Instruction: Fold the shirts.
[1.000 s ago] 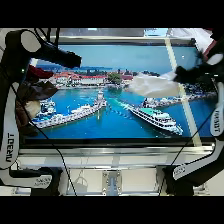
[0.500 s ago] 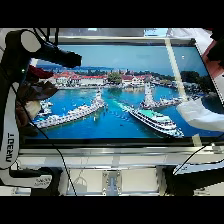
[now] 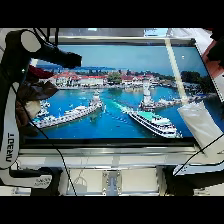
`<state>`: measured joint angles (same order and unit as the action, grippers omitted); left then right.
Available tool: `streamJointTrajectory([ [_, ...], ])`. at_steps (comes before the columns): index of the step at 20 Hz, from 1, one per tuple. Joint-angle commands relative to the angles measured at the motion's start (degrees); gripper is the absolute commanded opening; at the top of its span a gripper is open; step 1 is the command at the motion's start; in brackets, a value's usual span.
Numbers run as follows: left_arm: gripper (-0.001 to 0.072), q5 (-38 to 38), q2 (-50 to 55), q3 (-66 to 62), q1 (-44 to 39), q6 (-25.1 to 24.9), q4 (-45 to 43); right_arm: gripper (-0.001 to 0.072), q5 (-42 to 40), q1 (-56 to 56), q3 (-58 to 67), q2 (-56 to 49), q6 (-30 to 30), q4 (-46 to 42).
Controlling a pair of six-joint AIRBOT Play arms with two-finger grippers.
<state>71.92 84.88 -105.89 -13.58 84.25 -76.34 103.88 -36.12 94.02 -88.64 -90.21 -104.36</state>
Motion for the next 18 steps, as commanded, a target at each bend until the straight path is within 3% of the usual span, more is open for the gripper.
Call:
streamJointTrajectory([
  [1, 0.0012, -0.04, 0.52, -0.02, -0.02, 1.01, 0.0, 0.0535, -7.58, 4.04, 1.62, 1.16, 0.46, 25.77],
  [3, 0.0012, 0.15, 0.87, 0.28, -0.02, 1.92, 0.0, 0.0524, -15.06, 8.28, 1.62, 1.16, 5.01, 44.72],
  [5, 0.0012, 0.46, 0.9, 1.05, -0.02, 1.97, 0.0, 0.0524, -21.18, 13.9, 1.62, 1.16, 12.57, 53.31],
  [7, 0.0012, 1.99, 0.98, 1.38, -0.02, 1.97, 0.0, 0.0524, -25.97, 19.87, 1.62, 1.16, 16.02, 51.17],
  [11, 0.0012, 3.54, 0.98, 1.38, -0.02, 1.92, 0.0, 0.0522, -34.38, 29.59, 1.62, 1.16, 16.15, 38.45],
  [18, 0.0012, 4.57, 0.98, 1.38, -0.02, 1.9, 0.0, 0.0521, -35.36, 36.85, 1.62, 1.16, 16.15, 37.51],
])
